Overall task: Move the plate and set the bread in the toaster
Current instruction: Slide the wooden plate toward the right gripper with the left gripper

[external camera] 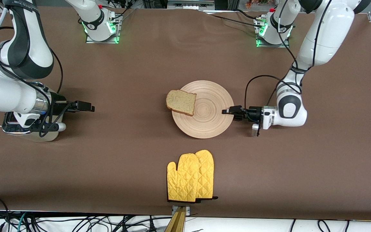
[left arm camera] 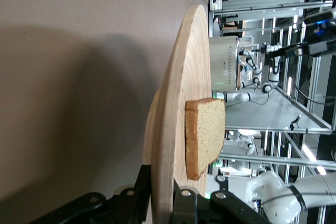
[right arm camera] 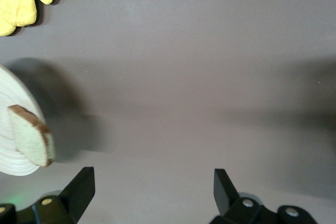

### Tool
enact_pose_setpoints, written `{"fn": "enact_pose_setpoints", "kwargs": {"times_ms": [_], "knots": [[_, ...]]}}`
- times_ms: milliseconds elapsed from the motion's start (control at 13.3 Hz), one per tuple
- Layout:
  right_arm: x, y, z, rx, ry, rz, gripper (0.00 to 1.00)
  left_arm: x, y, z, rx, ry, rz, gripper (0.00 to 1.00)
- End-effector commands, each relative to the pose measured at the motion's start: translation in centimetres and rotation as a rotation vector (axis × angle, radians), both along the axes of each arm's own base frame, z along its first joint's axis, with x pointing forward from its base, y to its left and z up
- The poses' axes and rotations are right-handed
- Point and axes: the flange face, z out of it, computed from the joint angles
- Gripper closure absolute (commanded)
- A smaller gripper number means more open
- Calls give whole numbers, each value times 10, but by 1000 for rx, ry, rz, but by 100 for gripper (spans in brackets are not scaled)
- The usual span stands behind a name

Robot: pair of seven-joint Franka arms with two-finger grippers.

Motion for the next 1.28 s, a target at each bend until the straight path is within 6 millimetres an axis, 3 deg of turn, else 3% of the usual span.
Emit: {"fn": "enact_pose_setpoints", "kwargs": {"times_ms": [0, 150, 225, 300, 375, 451, 601, 901, 1202], "knots": [[3, 4, -6, 14, 14, -10, 0, -11, -35, -18, 12, 19, 41, 100], [4, 6, -9, 16, 14, -11, 0, -14, -42, -24, 9, 10, 50, 100], [5, 7, -21, 17, 23, -13, 0, -16, -43, -28, 11, 7, 51, 100], [5, 10, -29, 17, 27, -15, 0, -15, -42, -29, 16, -19, 47, 82], [5, 13, -33, 31, 23, -24, 0, -14, -41, -28, 14, -52, 40, 26], [3, 20, -47, 67, 43, -39, 0, -12, -36, -26, 15, -48, 46, 0], [-2, 31, -64, 108, 51, -67, 0, -6, -13, -17, 28, -67, 32, 0], [-20, 71, -110, 183, 57, -129, 0, 5, 32, 7, 125, -37, -93, 0], [-43, 101, -147, 256, 103, -210, 0, 20, 59, 61, 306, 107, -141, 0]]}}
